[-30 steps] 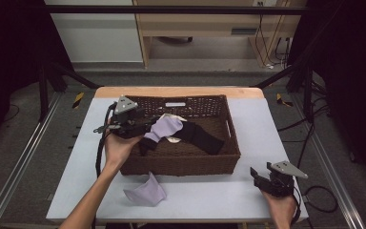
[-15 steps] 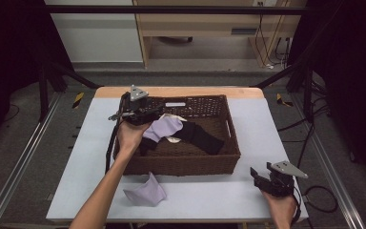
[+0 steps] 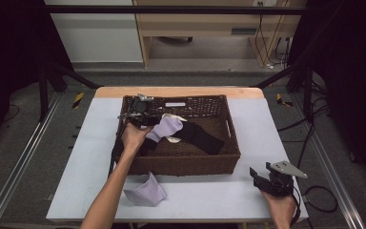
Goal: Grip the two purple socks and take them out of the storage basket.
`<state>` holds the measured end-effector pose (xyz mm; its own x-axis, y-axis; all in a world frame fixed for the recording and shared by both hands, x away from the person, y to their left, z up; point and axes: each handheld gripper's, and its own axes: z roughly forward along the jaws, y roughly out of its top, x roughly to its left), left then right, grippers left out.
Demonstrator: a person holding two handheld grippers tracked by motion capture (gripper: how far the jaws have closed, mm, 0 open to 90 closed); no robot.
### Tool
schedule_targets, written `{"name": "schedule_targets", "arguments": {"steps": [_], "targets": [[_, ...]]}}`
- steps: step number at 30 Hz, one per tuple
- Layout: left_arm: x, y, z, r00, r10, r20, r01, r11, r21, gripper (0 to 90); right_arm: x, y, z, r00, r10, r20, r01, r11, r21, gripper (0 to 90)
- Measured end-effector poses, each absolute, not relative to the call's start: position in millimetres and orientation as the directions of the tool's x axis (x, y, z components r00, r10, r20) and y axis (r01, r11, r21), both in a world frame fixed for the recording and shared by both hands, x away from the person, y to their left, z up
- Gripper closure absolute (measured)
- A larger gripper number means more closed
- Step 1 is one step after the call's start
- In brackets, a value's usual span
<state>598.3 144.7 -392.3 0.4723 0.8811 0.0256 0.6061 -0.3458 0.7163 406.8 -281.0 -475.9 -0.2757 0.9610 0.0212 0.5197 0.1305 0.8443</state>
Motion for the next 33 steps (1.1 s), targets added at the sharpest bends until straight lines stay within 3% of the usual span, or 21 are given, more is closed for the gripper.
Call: {"name": "schedule_targets", "arguments": {"steps": [8, 15, 21, 33], "targets": [[606, 144, -404, 0.458, 0.888, 0.038, 0.670, -0.373, 0.641, 45.5, 407, -280, -476, -0.279, 0.960, 0.018, 0.515, 0.134, 0.847, 32.3], [605, 135, -411, 0.500, 0.858, 0.117, 0.644, -0.459, 0.612, 47.0, 407, -280, -476, -0.279, 0.960, 0.023, 0.519, 0.131, 0.845, 32.2], [605, 129, -417, 0.533, 0.836, 0.134, 0.644, -0.503, 0.577, 50.3, 407, -280, -476, -0.282, 0.959, 0.018, 0.514, 0.135, 0.847, 32.2], [611, 127, -426, 0.535, 0.840, 0.086, 0.707, -0.501, 0.499, 48.7, 407, -279, -476, -0.284, 0.959, 0.021, 0.515, 0.135, 0.846, 31.8]]}}
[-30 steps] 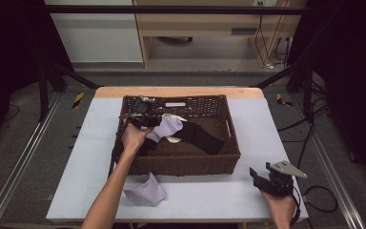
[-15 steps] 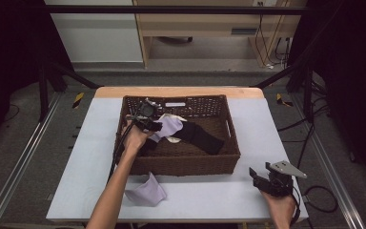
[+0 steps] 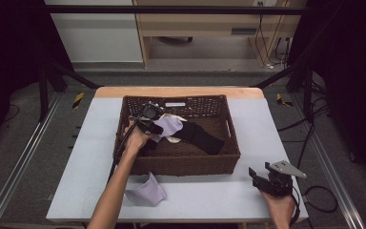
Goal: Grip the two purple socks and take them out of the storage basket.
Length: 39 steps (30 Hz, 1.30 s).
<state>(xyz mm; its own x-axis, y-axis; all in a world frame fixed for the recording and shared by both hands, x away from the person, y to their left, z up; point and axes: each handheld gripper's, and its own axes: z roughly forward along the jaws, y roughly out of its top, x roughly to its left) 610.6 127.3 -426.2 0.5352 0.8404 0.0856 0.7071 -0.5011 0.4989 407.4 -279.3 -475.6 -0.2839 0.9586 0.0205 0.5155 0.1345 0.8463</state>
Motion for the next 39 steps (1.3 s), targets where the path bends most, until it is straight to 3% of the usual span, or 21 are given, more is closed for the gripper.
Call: {"name": "schedule_targets", "arguments": {"steps": [7, 10, 11, 13, 16, 24, 33, 39], "targets": [[612, 121, -432, 0.565, 0.818, 0.105, 0.720, -0.551, 0.422, 57.7, 407, -280, -476, -0.285, 0.958, 0.021, 0.515, 0.135, 0.847, 31.8], [612, 122, -431, 0.570, 0.817, 0.087, 0.726, -0.551, 0.412, 71.4, 407, -279, -476, -0.287, 0.958, 0.020, 0.515, 0.136, 0.846, 32.1], [612, 123, -430, 0.569, 0.820, 0.066, 0.734, -0.543, 0.408, 80.2, 406, -279, -476, -0.286, 0.958, 0.022, 0.516, 0.134, 0.846, 32.3], [612, 125, -429, 0.564, 0.824, 0.055, 0.741, -0.534, 0.407, 84.6, 407, -279, -476, -0.286, 0.958, 0.019, 0.514, 0.137, 0.847, 32.3], [610, 126, -426, 0.559, 0.827, 0.053, 0.740, -0.527, 0.419, 85.5, 406, -279, -475, -0.284, 0.958, 0.022, 0.516, 0.134, 0.846, 32.4], [595, 131, -403, 0.565, 0.824, 0.052, 0.649, -0.482, 0.588, 85.9, 407, -280, -476, -0.284, 0.959, 0.017, 0.517, 0.138, 0.845, 32.4], [566, 133, -367, 0.595, 0.802, 0.050, 0.474, -0.400, 0.784, 86.3, 406, -281, -475, -0.278, 0.960, 0.019, 0.516, 0.133, 0.846, 32.7], [544, 137, -347, 0.620, 0.782, 0.059, 0.396, -0.377, 0.838, 86.3, 406, -281, -475, -0.278, 0.960, 0.017, 0.515, 0.134, 0.846, 32.7]]}}
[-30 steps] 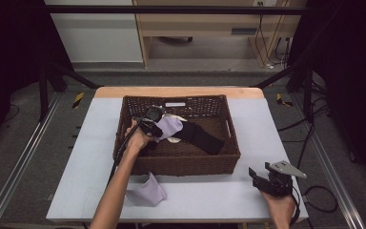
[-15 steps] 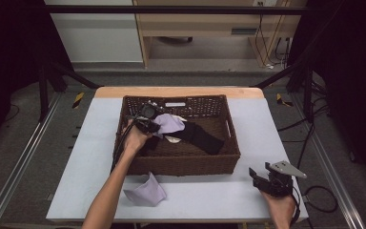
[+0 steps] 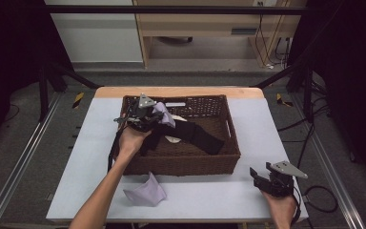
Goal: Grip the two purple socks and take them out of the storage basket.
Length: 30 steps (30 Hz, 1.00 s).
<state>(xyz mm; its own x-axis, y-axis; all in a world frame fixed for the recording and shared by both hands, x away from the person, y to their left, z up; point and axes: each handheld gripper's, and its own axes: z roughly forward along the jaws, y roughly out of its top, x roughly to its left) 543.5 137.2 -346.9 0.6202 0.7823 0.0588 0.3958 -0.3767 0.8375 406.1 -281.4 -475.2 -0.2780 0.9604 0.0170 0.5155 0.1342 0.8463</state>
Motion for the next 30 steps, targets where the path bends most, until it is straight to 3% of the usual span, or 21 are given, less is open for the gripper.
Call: {"name": "schedule_targets", "arguments": {"steps": [17, 30], "targets": [[479, 157, -306, 0.679, 0.734, 0.027, 0.270, -0.284, 0.920, 86.1, 406, -282, -475, -0.275, 0.961, 0.011, 0.513, 0.138, 0.847, 33.4], [435, 173, -285, 0.711, 0.701, 0.058, 0.199, -0.279, 0.940, 86.1, 405, -282, -476, -0.274, 0.962, 0.012, 0.513, 0.135, 0.847, 33.6]]}}
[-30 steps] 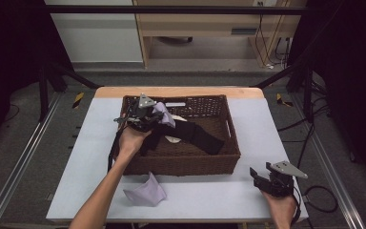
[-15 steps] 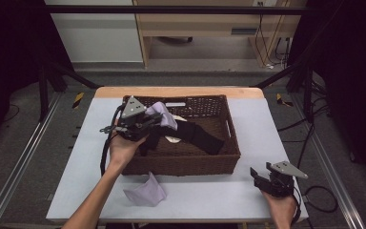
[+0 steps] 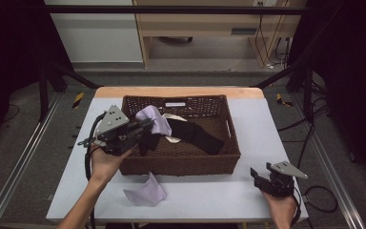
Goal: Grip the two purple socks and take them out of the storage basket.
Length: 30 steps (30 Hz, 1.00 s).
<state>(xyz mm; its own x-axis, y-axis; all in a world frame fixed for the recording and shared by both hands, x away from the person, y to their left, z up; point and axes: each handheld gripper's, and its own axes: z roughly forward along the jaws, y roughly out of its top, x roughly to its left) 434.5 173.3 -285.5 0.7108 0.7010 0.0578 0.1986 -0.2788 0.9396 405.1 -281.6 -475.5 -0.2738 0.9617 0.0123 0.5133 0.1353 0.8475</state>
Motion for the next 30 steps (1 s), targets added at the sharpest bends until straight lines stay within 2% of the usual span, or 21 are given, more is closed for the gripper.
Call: {"name": "schedule_targets", "arguments": {"steps": [14, 30], "targets": [[393, 182, -286, 0.757, 0.651, 0.052, 0.157, -0.259, 0.953, 86.1, 404, -282, -475, -0.278, 0.960, 0.010, 0.512, 0.139, 0.847, 34.5], [365, 165, -329, 0.815, 0.579, 0.024, 0.204, -0.325, 0.923, 86.1, 403, -281, -475, -0.281, 0.960, 0.012, 0.512, 0.139, 0.848, 35.6]]}}
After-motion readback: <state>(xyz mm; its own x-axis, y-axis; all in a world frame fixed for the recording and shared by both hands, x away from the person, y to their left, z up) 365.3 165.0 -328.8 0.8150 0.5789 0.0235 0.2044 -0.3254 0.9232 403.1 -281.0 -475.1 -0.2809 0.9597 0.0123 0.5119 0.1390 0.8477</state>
